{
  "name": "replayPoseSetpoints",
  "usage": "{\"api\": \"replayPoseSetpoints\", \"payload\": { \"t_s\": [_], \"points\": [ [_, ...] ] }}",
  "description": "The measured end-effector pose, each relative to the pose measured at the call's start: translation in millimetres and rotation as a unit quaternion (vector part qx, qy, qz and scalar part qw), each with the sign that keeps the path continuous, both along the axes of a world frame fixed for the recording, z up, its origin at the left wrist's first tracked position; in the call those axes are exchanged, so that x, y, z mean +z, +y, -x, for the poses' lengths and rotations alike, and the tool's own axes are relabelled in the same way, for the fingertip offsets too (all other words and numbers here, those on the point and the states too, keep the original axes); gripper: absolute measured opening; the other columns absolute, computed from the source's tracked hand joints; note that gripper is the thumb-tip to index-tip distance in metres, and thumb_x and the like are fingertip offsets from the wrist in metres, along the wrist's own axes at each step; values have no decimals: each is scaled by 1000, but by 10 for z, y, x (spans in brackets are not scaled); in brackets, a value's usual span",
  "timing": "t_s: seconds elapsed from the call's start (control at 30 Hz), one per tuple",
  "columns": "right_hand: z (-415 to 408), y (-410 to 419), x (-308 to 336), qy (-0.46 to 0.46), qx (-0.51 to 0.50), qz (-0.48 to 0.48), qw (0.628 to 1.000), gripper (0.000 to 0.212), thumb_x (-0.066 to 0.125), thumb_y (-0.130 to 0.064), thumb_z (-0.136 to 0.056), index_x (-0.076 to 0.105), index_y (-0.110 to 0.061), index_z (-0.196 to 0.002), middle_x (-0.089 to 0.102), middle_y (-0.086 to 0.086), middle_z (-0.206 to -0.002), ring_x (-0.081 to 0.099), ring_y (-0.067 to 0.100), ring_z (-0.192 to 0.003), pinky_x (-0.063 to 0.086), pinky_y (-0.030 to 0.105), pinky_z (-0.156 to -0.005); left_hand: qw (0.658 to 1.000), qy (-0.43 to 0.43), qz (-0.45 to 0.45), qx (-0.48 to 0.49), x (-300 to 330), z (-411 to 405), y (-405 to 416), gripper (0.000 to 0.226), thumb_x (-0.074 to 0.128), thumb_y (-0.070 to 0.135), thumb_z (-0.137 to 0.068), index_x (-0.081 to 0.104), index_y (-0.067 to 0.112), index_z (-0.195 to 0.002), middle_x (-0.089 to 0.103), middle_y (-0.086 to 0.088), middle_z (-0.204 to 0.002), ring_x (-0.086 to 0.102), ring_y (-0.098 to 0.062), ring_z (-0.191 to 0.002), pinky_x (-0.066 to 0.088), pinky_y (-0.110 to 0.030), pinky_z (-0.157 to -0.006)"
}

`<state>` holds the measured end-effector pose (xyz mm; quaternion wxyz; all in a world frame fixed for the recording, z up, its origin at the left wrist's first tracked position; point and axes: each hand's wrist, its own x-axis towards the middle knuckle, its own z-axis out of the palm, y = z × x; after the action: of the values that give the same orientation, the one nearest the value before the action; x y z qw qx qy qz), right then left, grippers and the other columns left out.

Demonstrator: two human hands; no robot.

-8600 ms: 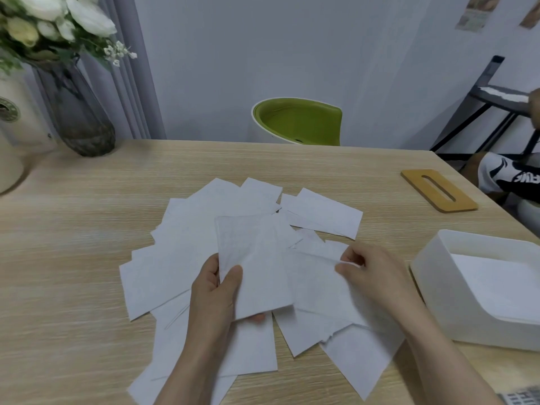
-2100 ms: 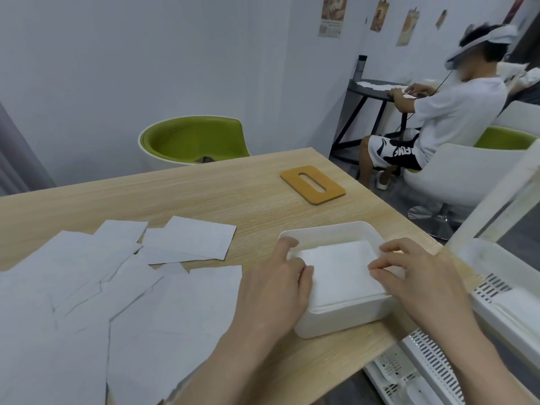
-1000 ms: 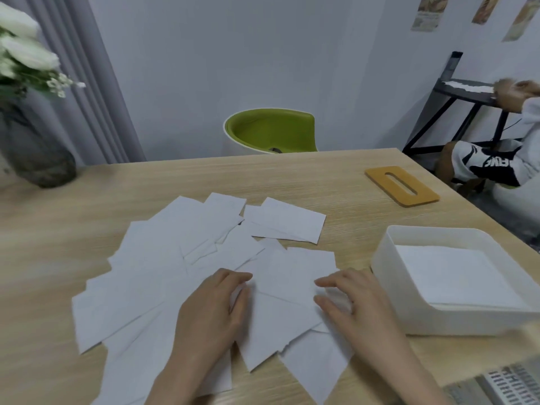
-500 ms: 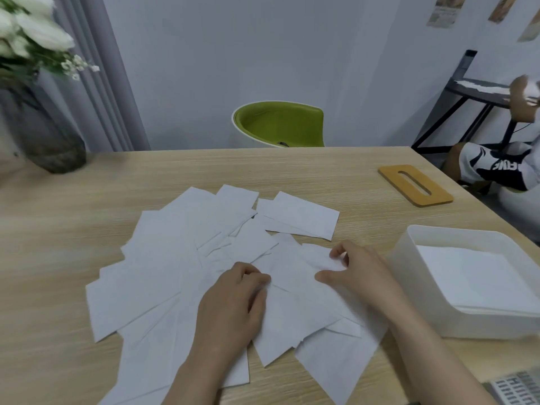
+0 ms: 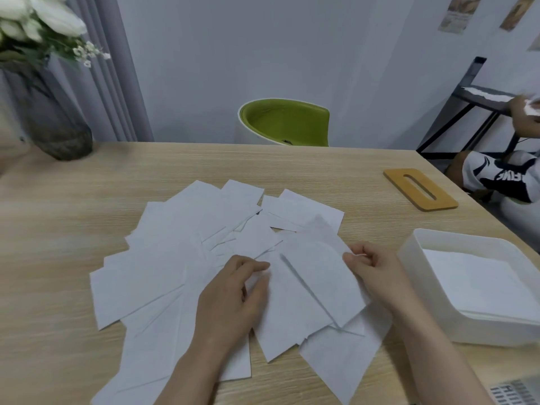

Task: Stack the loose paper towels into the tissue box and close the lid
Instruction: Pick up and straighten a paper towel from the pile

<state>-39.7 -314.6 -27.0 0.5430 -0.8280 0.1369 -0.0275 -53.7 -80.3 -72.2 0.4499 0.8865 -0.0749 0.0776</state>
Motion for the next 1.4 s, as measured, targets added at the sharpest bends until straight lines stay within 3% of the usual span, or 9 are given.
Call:
{"api": "replayPoseSetpoints", "payload": {
  "t_s": [0.13,0.33,0.47,0.57,0.67,1.0,1.17,1.3,1.4],
  "points": [
    [138,238,3,7,-17,-130,991,12,58,-11,-92,67,-19,-88,75,7,-76,68,21,-67,48,35,-69,998,9,58,7,40,11,-9,17,54,43,-96,69,39,-102,58,25,-96,57,-6,-76,35,-13,-64],
    [267,608,-20,33,-14,-236,971,8,58,-14,-93,64,-18,-96,76,8,-82,71,20,-69,51,31,-64,991,40,130,-2,114,46,2,29,41,61,-91,55,51,-68,55,21,-71,51,-3,-68,31,-19,-62],
    [343,764,-62,44,4,-236,971,9,59,-18,-93,64,-18,-101,76,7,-86,72,23,-81,53,36,-73,967,83,240,4,135,56,8,26,53,51,-89,61,39,-67,55,15,-63,48,-3,-60,35,-20,-60],
    [386,825,-64,35,29,-219,975,11,61,-17,-92,63,-16,-103,76,5,-84,73,19,-79,52,25,-64,947,113,300,11,148,55,28,23,61,32,-94,69,21,-76,66,-5,-72,56,-9,-66,43,-24,-61],
    [407,819,-45,25,39,-194,980,10,61,-15,-91,64,-16,-101,76,4,-78,72,15,-75,49,17,-59,933,129,334,15,150,47,39,29,63,38,-88,69,11,-80,67,-19,-84,59,-17,-71,44,-34,-67],
    [399,817,-52,8,26,-199,980,8,62,-12,-91,65,-15,-98,75,5,-74,72,15,-71,49,19,-59,916,152,372,11,130,18,55,16,62,20,-93,75,29,-93,77,0,-90,73,-15,-83,53,-22,-64],
    [364,705,-114,-15,7,-84,996,11,64,-17,-88,66,-27,-92,70,-5,-67,65,8,-68,46,18,-62,924,125,356,60,82,6,54,18,61,17,-94,74,28,-86,75,-3,-84,69,-18,-78,51,-36,-69],
    [293,442,-165,-20,-40,123,991,18,66,-30,-84,60,-37,-99,64,-18,-90,56,8,-85,40,27,-70,926,112,350,85,73,-1,84,22,60,15,-95,74,28,-84,75,5,-82,68,-7,-73,50,-25,-65],
    [229,318,-186,7,-27,165,986,32,69,-34,-81,57,-33,-110,58,-18,-99,51,6,-86,38,27,-69,925,114,349,93,73,-23,91,19,59,12,-95,72,25,-91,76,9,-86,69,-6,-76,49,-26,-68]
  ]
}}
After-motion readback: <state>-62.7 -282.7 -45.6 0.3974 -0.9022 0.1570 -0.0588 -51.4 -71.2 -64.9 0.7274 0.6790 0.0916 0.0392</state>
